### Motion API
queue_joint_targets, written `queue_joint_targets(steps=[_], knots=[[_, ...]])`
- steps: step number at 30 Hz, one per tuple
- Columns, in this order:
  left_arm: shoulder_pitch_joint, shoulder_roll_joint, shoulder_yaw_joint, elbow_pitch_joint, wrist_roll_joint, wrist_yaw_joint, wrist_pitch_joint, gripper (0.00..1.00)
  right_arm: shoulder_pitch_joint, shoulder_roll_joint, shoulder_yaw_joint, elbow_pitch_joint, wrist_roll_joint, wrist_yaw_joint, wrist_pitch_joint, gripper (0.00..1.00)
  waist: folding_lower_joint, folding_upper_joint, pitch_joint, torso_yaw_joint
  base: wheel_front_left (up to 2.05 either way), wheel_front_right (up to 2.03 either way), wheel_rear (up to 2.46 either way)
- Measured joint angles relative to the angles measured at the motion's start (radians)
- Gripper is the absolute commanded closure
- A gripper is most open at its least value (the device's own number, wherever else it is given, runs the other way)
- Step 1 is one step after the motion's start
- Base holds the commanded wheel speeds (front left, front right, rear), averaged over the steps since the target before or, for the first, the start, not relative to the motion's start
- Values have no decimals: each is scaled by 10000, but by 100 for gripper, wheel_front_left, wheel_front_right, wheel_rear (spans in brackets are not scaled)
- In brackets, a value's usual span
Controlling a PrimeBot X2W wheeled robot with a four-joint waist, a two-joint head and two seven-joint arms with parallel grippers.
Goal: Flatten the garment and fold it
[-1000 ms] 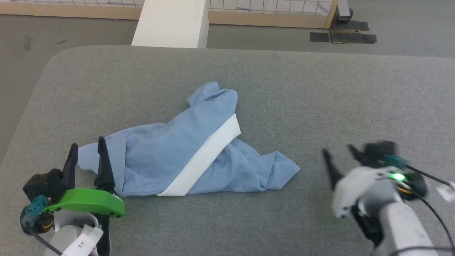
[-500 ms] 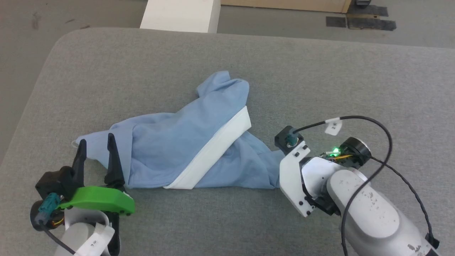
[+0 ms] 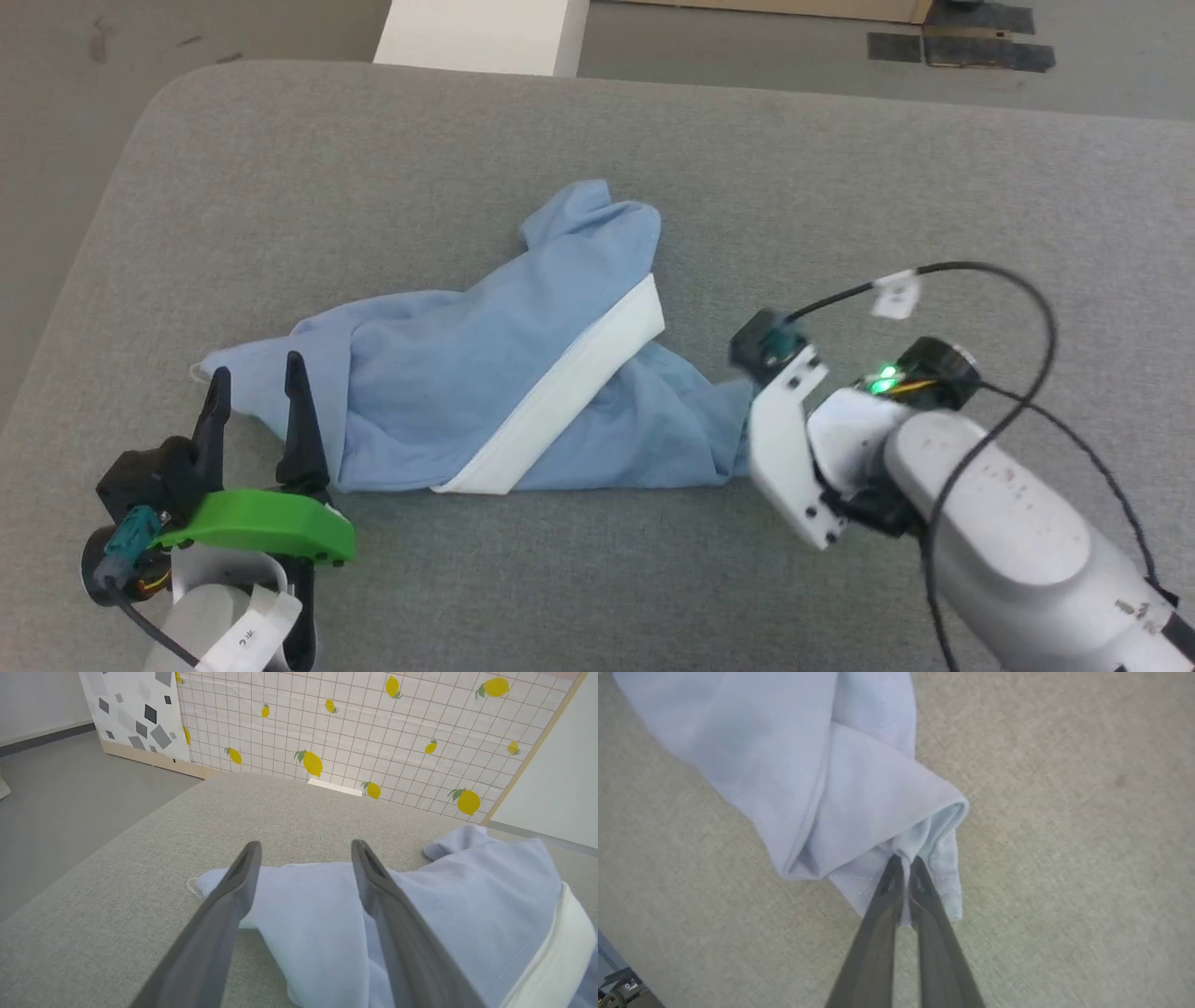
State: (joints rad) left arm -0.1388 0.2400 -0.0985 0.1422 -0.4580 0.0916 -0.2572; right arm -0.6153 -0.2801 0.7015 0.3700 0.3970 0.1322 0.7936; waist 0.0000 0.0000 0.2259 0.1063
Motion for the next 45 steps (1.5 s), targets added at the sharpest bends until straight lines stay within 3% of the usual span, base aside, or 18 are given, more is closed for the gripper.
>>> queue_joint_targets(steps=[5,11,17,21,27,30,31,32,40,45], knots=[[12,21,44,-4,17,-35,-2,0,12,10,-1605,13,-228,2,-1135,100,1,0,-186,-282,0,0,0],[40,56,50,-46,27,-42,-8,0,514,-146,-4316,-370,-825,2,-1868,100,0,0,-441,-657,0,0,0],[53,67,-19,-61,25,-84,-8,0,2179,-173,-7520,-1208,-1457,2,-1948,100,0,1,-622,-924,0,0,0],[52,71,-81,-75,15,-104,0,0,3575,199,-9327,-1528,-1960,0,-1542,100,0,0,-615,-1008,0,0,0],[49,75,-142,-58,-2,-115,58,0,4974,1392,-10201,-1505,-2226,0,-988,100,0,0,-561,-988,0,0,0],[49,75,-163,-36,-8,-115,94,0,4981,1561,-10370,-1540,-2332,0,-1266,100,0,0,-555,-986,0,0,0],[49,75,-171,-21,-12,-115,96,0,4980,1603,-10397,-1555,-2334,0,-1457,75,0,0,-558,-984,0,0,0],[49,75,-182,2,-31,-115,109,0,4973,1659,-10454,-1595,-2320,0,-1707,0,0,0,-569,-982,0,0,0],[51,113,-299,65,-102,-201,305,0,4576,1923,-11240,-3139,-2044,0,-4543,0,0,0,-757,-980,0,0,0],[54,105,-545,102,-203,-219,832,0,4587,2121,-11423,-3402,-2127,0,-5319,0,0,0,-829,-1068,0,0,0]])
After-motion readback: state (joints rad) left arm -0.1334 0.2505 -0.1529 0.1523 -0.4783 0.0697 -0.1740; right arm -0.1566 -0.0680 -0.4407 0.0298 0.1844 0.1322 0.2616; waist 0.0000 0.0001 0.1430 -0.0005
